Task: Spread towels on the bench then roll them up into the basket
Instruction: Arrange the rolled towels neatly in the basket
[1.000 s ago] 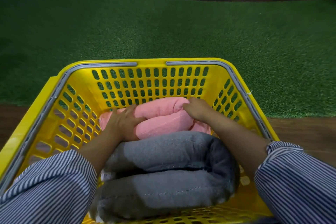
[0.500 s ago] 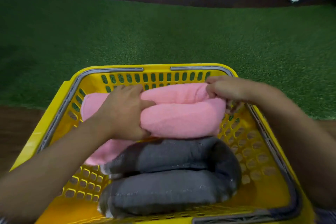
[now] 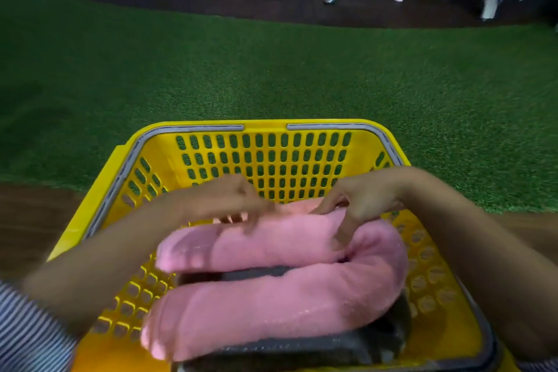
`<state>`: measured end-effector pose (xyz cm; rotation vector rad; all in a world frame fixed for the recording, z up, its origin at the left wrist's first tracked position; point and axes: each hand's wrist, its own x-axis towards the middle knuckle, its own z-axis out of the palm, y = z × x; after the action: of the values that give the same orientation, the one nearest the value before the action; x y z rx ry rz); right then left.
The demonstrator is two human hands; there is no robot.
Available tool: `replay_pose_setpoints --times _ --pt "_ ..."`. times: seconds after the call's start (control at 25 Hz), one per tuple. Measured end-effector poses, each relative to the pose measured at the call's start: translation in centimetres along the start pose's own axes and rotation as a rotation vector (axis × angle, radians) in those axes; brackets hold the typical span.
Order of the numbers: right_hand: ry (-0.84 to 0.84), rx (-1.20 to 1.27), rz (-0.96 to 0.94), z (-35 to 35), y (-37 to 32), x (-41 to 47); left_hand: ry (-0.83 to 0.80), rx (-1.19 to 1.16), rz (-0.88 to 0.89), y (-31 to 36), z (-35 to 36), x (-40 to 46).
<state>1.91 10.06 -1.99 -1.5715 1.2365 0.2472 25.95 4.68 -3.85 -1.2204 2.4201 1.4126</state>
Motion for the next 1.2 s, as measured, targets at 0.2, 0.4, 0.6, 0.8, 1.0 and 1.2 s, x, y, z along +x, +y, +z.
replay_pose_setpoints --times 0.2,0.4,0.6,0.8,1.0,1.2 --pt "-0.143 -0.054 -0.011 0.0 -0.3 0.5 0.178 0.448 -0.307 -3.3 3.1 9.3" --pt "0.078 0.055 0.112 -2.7 1.9 6.0 0.156 0.87 -0.223 -4.9 8.0 10.5" --pt "0.11 -0.488 0.239 0.0 7.9 13.6 0.085 0.808 -0.266 -5.7 8.6 10.9" --pt "0.233 -0.57 0.247 1.0 10.4 15.7 -0.064 0.59 -0.327 -7.4 8.7 11.0" --pt "0.399 -0.399 0.208 0.4 8.7 15.5 -0.061 0.367 -0.38 -10.6 7.7 11.0" --pt "0.363 -0.389 0.441 0.7 9.1 16.1 -0.097 0.525 -0.382 -12.3 7.9 11.1"
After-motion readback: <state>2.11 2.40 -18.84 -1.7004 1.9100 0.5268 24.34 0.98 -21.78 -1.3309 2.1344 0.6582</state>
